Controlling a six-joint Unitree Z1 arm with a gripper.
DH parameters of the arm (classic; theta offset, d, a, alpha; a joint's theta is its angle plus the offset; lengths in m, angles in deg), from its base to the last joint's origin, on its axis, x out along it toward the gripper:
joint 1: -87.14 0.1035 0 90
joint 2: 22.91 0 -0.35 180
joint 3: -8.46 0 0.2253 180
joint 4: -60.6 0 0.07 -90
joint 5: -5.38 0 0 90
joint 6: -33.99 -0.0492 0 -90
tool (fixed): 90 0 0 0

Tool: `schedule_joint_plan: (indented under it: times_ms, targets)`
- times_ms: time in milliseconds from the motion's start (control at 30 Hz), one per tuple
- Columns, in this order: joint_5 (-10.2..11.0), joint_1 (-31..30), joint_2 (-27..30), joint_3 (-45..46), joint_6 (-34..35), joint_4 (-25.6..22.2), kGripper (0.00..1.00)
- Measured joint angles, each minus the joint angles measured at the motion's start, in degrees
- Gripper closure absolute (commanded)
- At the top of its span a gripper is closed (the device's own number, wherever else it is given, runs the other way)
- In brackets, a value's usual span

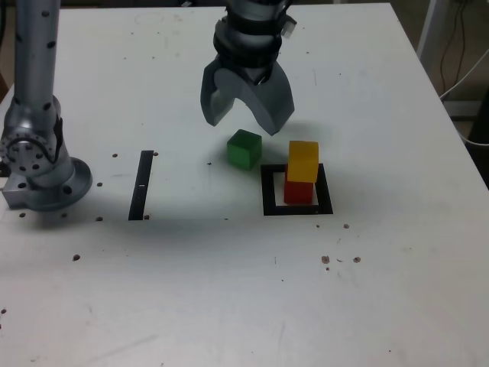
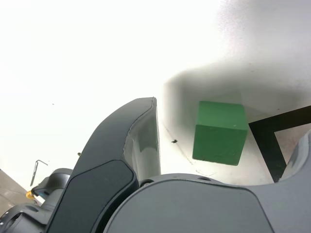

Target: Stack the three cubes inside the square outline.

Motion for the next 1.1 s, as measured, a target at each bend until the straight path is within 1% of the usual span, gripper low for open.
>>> schedule_joint_plan:
  times_ms: [233,467,567,667,733,900,1100]
  targets:
    - [-1.43,-0.11,-1.24,1.91,0.0,2.2,0.02]
    - [-2.03,-0.11,-2.92,3.16,0.0,4.22,0.03]
    - [-2.21,-0.11,-3.25,3.44,0.04,4.63,0.05]
    - [-2.25,-0.11,-3.59,3.44,0.24,4.85,0.09]
    - [-2.25,-0.11,-3.74,3.52,0.67,4.99,0.13]
    - [-2.23,-0.11,-4.15,3.57,1.55,5.04,0.29]
    - [-1.74,-0.22,-4.73,4.0,3.02,5.78,0.56]
